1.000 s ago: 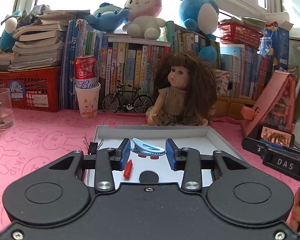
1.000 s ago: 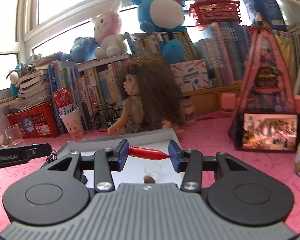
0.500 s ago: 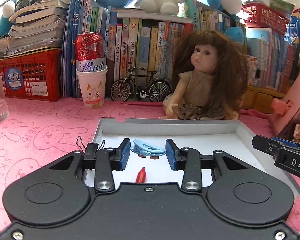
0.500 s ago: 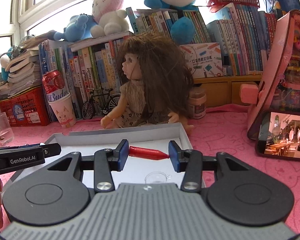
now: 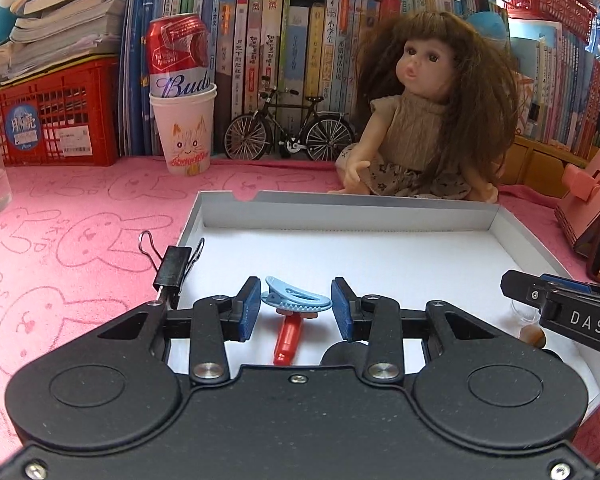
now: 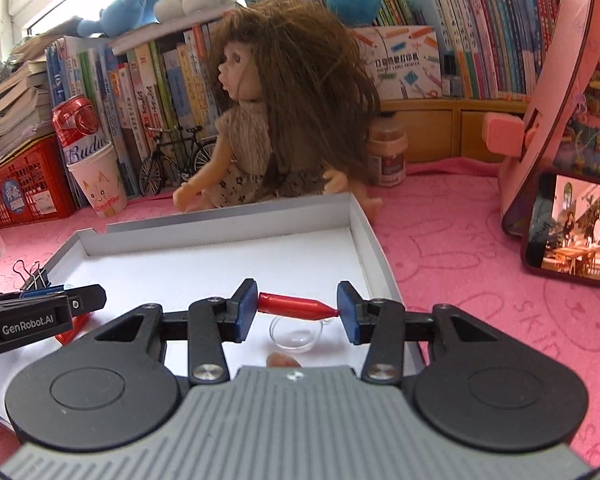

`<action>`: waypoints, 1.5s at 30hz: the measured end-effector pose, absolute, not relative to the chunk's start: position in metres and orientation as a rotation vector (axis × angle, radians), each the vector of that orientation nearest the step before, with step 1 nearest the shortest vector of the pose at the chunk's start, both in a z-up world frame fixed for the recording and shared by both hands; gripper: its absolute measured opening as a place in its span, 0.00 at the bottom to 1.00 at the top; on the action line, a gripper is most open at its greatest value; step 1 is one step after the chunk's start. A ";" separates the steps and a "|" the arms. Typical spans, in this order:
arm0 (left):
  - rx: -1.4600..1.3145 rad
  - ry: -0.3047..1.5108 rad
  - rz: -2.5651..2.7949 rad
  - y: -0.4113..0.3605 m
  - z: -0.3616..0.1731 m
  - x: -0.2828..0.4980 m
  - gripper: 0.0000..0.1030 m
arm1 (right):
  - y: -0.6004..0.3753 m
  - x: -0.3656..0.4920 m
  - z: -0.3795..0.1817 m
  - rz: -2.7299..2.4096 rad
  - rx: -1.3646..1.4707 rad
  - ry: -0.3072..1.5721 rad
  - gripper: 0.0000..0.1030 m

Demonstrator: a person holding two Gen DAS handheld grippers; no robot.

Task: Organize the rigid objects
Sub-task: 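Carry the blue clip with the left tool while the right tool carries the marker over the tray, then open the left tool releasing the blue clip while the right tool releases the marker, then withdraw both open tools from the tray toward the remaining objects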

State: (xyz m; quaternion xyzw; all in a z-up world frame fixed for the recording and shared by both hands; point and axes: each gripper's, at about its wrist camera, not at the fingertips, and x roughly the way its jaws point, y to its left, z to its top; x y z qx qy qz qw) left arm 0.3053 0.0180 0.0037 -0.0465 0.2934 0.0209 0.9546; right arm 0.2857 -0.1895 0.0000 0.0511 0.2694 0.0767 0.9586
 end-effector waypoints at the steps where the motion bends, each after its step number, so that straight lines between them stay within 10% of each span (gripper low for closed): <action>1: -0.091 0.604 0.043 0.018 0.004 0.306 0.35 | -0.190 0.286 -0.001 0.155 0.106 0.552 0.47; 14: -0.089 0.631 0.059 0.018 0.003 0.310 0.36 | -0.189 0.286 -0.001 0.148 0.103 0.546 0.52; 27: -0.062 0.520 0.030 0.018 0.031 0.272 0.74 | -0.192 0.256 0.023 0.191 0.105 0.459 0.83; 45: -0.094 0.506 -0.063 0.016 0.049 0.197 0.75 | -0.200 0.188 0.047 0.241 0.089 0.404 0.99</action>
